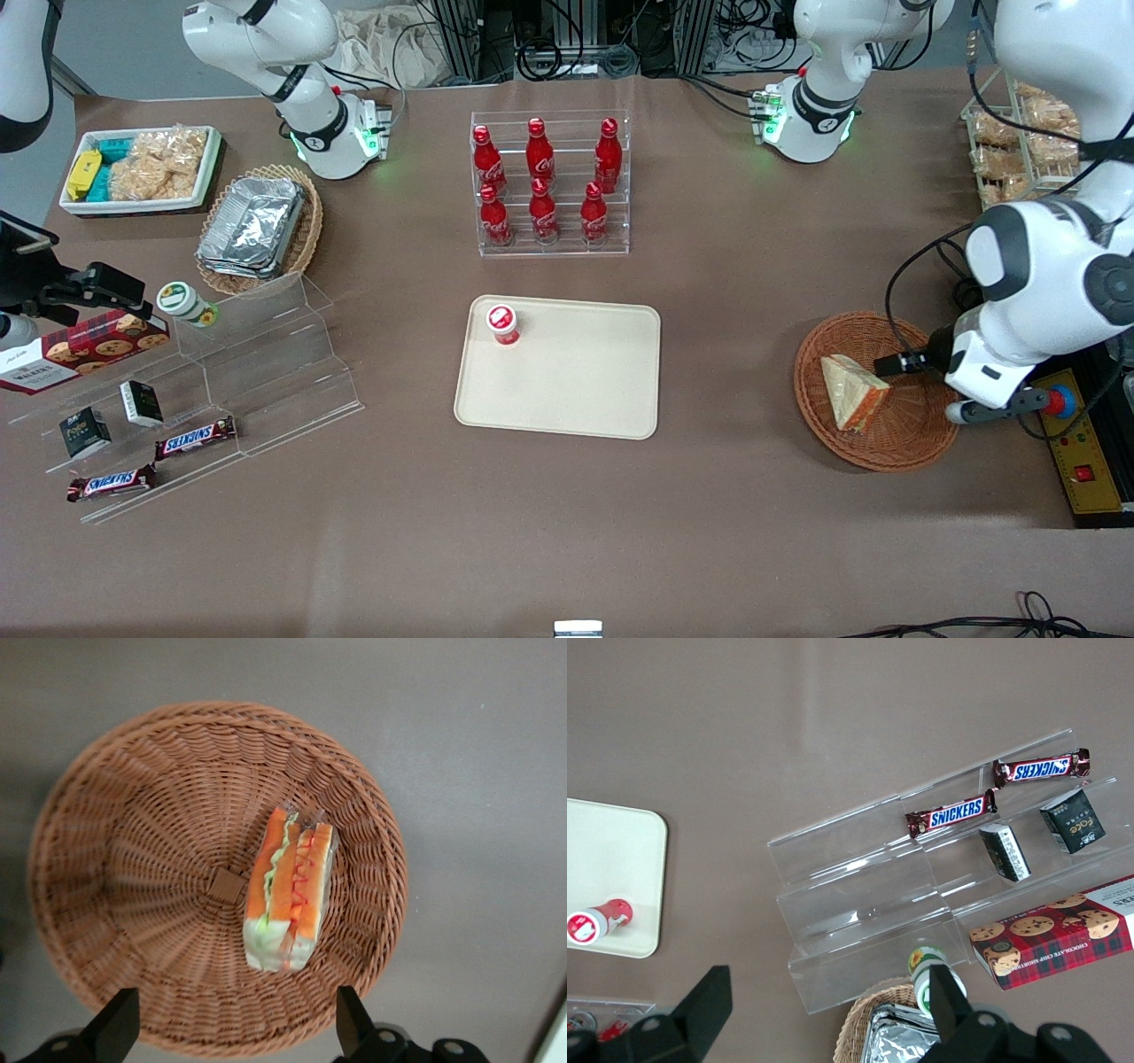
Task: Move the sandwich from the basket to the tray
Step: 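Lower the open left gripper over the wrapped sandwich in the wicker basket, then close the left gripper on the sandwich and lift it from the basket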
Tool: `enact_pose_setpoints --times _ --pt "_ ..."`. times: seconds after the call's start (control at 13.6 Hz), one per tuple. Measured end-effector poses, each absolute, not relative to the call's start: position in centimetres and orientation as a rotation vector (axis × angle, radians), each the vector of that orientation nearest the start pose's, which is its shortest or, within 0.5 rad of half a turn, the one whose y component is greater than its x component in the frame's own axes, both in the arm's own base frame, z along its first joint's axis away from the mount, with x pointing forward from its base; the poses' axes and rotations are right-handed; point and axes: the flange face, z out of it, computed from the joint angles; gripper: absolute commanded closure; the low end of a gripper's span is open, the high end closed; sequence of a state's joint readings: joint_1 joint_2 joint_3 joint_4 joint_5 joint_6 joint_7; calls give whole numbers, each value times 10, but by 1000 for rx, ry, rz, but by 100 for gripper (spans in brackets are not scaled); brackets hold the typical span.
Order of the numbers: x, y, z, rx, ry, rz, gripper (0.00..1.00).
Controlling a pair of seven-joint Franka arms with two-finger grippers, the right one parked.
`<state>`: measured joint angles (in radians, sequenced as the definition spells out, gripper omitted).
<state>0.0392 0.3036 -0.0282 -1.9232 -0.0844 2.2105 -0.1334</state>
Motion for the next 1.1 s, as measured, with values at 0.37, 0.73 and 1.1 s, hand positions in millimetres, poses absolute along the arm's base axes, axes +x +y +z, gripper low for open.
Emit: enact_pose_setpoints --times 0.37,0.73,1.1 --pt "616 -1 272 -3198 -314 -5 0" --pt "617 -7 251 -3203 -302 -12 60" --pt "622 -7 261 -3205 -303 -51 92"
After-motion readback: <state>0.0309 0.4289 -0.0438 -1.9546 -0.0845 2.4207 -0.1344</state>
